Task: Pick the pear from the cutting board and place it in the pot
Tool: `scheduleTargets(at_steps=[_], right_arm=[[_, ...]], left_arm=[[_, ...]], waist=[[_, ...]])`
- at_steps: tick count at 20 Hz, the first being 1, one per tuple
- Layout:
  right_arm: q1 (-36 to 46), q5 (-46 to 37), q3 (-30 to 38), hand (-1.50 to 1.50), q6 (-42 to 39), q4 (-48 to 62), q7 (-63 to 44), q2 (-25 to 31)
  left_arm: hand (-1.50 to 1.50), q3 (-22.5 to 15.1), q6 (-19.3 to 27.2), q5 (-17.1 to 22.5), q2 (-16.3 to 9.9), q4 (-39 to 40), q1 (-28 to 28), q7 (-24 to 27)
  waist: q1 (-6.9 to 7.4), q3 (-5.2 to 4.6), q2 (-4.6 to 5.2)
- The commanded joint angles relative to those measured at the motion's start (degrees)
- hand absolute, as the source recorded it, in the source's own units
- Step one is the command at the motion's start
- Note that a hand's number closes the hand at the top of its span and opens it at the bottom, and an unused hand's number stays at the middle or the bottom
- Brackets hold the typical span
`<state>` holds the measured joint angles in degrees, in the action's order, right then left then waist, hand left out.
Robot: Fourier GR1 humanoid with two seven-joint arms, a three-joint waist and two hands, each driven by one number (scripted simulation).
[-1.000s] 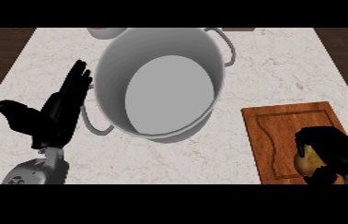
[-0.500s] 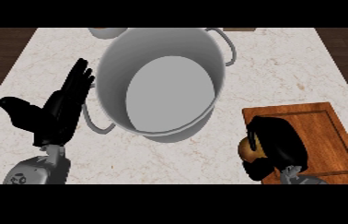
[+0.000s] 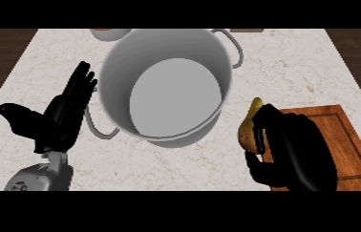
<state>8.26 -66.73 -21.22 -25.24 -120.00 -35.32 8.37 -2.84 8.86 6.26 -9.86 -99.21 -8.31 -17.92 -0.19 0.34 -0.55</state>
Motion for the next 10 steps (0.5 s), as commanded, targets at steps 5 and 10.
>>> scheduleTargets(at_steps=[5, 10], right_arm=[[14.06, 2.60, 1.00, 1.50, -8.61, -12.52, -1.07, -2.03], [24.82, 6.76, 0.64, 1.50, -11.28, -12.30, -5.51, -8.18]], left_arm=[[0.00, 0.65, -2.84, 1.70, -0.50, 2.30, 1.87, -0.41], [0.00, -1.52, -0.29, -0.67, 1.81, 1.44, -0.34, -3.25]], waist=[[0.44, -0.40, 0.44], [0.46, -0.39, 0.46]])
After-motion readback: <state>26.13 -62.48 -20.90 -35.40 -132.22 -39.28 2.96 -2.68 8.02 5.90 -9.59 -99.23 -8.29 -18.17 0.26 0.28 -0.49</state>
